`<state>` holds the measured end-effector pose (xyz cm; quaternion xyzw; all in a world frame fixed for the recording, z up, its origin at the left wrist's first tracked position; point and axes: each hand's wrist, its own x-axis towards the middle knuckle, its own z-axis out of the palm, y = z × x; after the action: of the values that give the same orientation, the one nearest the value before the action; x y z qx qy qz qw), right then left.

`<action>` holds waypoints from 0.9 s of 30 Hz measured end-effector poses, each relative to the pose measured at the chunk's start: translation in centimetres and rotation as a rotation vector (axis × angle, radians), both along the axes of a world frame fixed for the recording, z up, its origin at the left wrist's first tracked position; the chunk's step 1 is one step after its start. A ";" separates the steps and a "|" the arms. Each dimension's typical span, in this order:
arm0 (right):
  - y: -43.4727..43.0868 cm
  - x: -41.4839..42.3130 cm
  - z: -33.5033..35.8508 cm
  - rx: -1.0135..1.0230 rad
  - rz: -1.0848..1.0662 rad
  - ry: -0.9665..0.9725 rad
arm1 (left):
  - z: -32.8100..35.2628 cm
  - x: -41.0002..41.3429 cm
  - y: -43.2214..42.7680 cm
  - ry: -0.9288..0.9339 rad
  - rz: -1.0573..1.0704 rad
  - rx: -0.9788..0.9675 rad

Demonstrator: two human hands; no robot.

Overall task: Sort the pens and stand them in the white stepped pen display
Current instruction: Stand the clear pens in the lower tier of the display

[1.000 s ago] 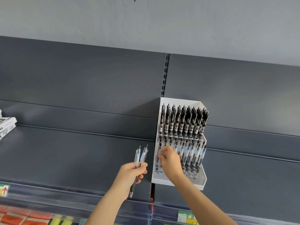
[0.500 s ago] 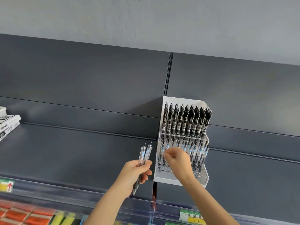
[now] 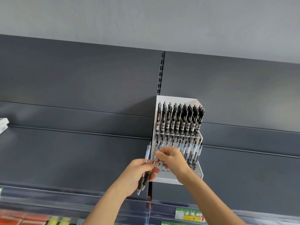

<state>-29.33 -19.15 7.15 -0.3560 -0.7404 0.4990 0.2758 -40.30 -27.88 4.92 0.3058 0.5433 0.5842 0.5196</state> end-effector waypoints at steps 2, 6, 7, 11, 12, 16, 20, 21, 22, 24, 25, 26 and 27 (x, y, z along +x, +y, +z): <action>0.1 0.1 -0.1 0.021 -0.024 -0.013 | -0.2 0.1 0.2 0.062 0.004 -0.008; 0.3 0.5 -0.2 0.112 -0.071 -0.078 | -0.6 0.3 0.5 0.155 0.021 -0.021; 0.5 0.7 0.1 0.128 -0.078 -0.090 | -0.7 0.1 0.6 0.190 0.037 -0.035; 2.0 1.6 1.2 0.231 -0.209 -0.105 | -1.0 -1.2 0.1 0.293 0.123 -0.092; 2.4 1.8 1.3 0.266 -0.246 -0.109 | -1.1 -1.5 0.0 0.306 0.129 -0.104; 3.0 1.1 1.1 0.339 -0.253 -0.122 | -1.5 -1.7 0.2 0.264 0.117 -0.124; 2.8 0.2 -0.3 0.369 -0.154 -0.248 | -1.7 -1.6 0.3 0.208 0.091 -0.067; 2.8 -0.1 -0.8 0.378 -0.131 -0.297 | -1.7 -1.6 0.3 0.222 0.087 -0.055; 2.7 -0.3 -1.3 0.381 -0.119 -0.322 | -1.8 -1.7 0.2 0.240 0.084 -0.046; 2.6 -0.7 -1.9 0.364 -0.131 -0.299 | -1.9 -1.8 0.1 0.265 0.086 -0.032; 2.5 -0.9 -1.9 0.352 -0.153 -0.278 | -2.0 -1.8 0.2 0.274 0.093 -0.029; 2.5 -0.9 -1.9 0.340 -0.173 -0.266 | -2.0 -1.9 0.1 0.288 0.103 -0.030; 2.6 -0.9 -1.9 0.329 -0.185 -0.262 | -2.1 -1.9 0.2 0.305 0.112 -0.032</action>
<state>-30.27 -16.60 5.23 -0.4341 -0.8056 0.2935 0.2763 -42.15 -27.72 2.87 0.3519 0.6414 0.5503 0.4025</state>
